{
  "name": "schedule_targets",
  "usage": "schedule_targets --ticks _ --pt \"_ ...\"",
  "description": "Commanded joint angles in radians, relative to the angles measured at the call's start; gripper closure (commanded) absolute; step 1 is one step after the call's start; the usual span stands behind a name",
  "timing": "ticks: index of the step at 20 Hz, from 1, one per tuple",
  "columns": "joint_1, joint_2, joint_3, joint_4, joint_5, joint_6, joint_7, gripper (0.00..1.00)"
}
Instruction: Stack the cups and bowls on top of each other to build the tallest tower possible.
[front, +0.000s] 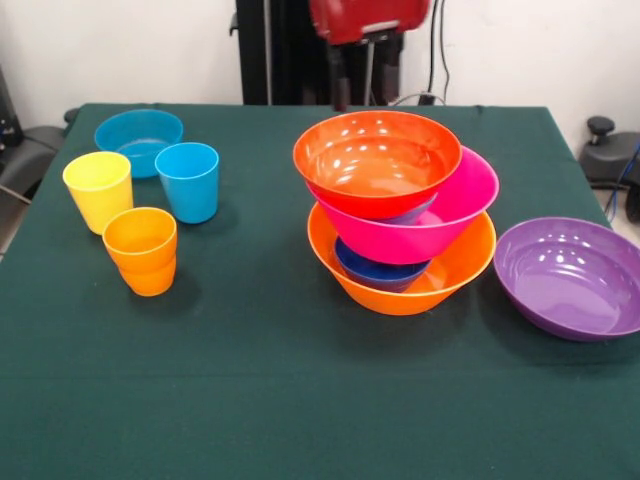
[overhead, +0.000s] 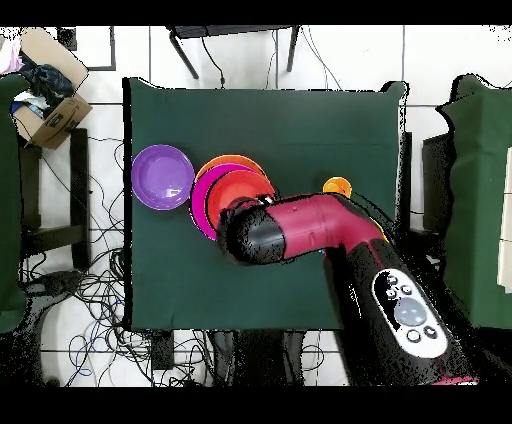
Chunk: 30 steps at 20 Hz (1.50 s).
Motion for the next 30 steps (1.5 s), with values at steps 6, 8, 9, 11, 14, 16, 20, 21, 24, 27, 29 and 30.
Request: schedule_targets --ticks 6,8,9,11,14,16,20,21,24,27,29,30 --pt "-0.191 -0.010 0.229 -0.146 -0.056 0.428 -0.634 0.00" --pt "-0.216 -0.016 0.248 -0.156 -0.050 0.458 -0.656 0.00" --pt "-0.225 -0.013 0.254 -0.161 -0.052 0.465 -0.662 0.00" --pt "-0.237 0.022 0.259 -0.180 -0.065 0.464 -0.668 0.00" --pt "-0.225 0.129 0.245 -0.235 -0.121 0.425 -0.685 0.00" --pt "-0.219 0.199 0.236 -0.285 -0.150 0.413 -0.722 0.00" --pt "-0.230 0.282 0.241 -0.351 -0.177 0.409 -0.799 0.00" --pt "-0.232 0.293 0.245 -0.361 -0.183 0.410 -0.812 0.00" --pt "-0.239 0.326 0.254 -0.379 -0.197 0.412 -0.836 0.00" --pt "-0.243 0.353 0.251 -0.401 -0.225 0.410 -0.857 0.00" --pt "-0.237 0.345 0.232 -0.422 -0.245 0.447 -0.862 0.00" --pt "-0.235 0.338 0.220 -0.432 -0.258 0.470 -0.869 0.00"
